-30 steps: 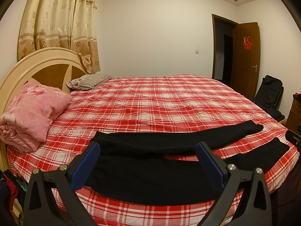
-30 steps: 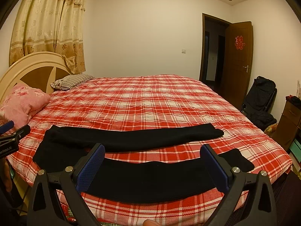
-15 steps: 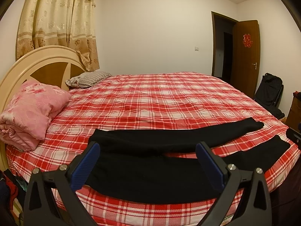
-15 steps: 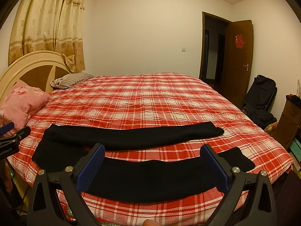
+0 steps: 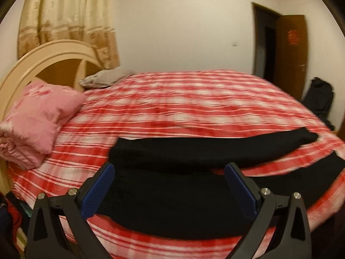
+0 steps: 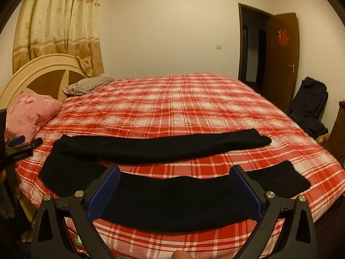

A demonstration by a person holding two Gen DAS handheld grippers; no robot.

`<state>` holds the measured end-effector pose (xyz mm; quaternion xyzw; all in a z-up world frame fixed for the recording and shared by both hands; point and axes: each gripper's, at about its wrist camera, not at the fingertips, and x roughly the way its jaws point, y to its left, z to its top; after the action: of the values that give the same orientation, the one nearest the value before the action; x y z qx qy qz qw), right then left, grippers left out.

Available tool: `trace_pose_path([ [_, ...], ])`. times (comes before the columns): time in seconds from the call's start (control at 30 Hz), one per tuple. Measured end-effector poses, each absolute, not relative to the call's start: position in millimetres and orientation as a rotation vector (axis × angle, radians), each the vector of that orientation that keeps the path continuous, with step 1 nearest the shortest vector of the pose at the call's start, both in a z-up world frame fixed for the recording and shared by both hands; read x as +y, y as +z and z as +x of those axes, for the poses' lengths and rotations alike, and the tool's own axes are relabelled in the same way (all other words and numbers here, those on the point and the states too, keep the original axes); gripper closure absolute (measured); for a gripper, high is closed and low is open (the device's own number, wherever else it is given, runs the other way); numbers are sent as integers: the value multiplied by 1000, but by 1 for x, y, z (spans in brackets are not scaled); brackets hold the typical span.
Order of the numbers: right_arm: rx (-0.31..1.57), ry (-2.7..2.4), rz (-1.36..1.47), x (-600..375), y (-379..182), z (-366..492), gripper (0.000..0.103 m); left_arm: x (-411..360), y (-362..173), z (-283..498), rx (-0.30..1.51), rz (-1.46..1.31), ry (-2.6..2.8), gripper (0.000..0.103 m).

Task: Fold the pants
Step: 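Lower both grippers onto the pants legs and close on the fabric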

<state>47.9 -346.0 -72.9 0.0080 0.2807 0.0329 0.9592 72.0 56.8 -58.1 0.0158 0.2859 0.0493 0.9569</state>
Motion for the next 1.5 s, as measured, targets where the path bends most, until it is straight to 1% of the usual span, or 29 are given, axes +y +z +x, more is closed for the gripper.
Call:
trace_pose_path([
  [0.2, 636, 40, -1, -346, -108, 70, 1, 138, -89, 134, 650, 28, 212, 0],
  [0.3, 694, 45, -9, -344, -128, 82, 1, 163, -105, 165, 700, 42, 234, 0],
  [0.33, 710, 43, -18, -343, -134, 87, 1, 169, -111, 175, 722, 44, 233, 3],
  [0.4, 724, 35, -36, -343, -138, 93, 1, 177, -123, 196, 758, 56, 236, 16],
  [0.43, 728, 33, -43, -345, -139, 98, 2, 178, -127, 205, 780, 67, 228, 17],
  [0.47, 730, 32, -46, -347, -139, 102, 5, 180, -132, 216, 803, 70, 217, 20],
  [0.5, 739, 27, -48, -351, -140, 108, 9, 182, -138, 228, 824, 64, 205, 27],
  [0.53, 755, 18, -54, -357, -140, 116, 16, 184, -142, 236, 839, 60, 194, 32],
  [0.57, 764, 11, -59, -359, -140, 121, 20, 184, -148, 249, 869, 58, 180, 37],
  [0.63, 777, -17, -75, -371, -140, 134, 23, 189, -154, 265, 896, 48, 167, 42],
  [0.73, 773, -64, -107, -392, -133, 156, 23, 196, -163, 287, 931, 26, 145, 50],
  [0.8, 768, -93, -119, -403, -127, 167, 23, 200, -168, 297, 953, -6, 108, 58],
  [0.87, 764, -98, -115, -414, -122, 180, 23, 202, -173, 304, 984, -24, 87, 61],
  [1.03, 795, -125, -60, -448, -122, 220, 23, 207, -180, 309, 1000, -74, 44, 63],
  [1.1, 810, -138, -37, -462, -124, 233, 23, 210, -181, 308, 1001, -108, 29, 66],
  [1.3, 888, -184, 60, -505, -134, 266, 23, 209, -180, 308, 1005, -94, 16, 65],
  [1.37, 907, -199, 70, -516, -139, 274, 23, 210, -182, 310, 1008, -95, 15, 64],
  [1.5, 943, -255, 65, -542, -145, 290, 23, 208, -182, 312, 1017, -70, 5, 64],
])
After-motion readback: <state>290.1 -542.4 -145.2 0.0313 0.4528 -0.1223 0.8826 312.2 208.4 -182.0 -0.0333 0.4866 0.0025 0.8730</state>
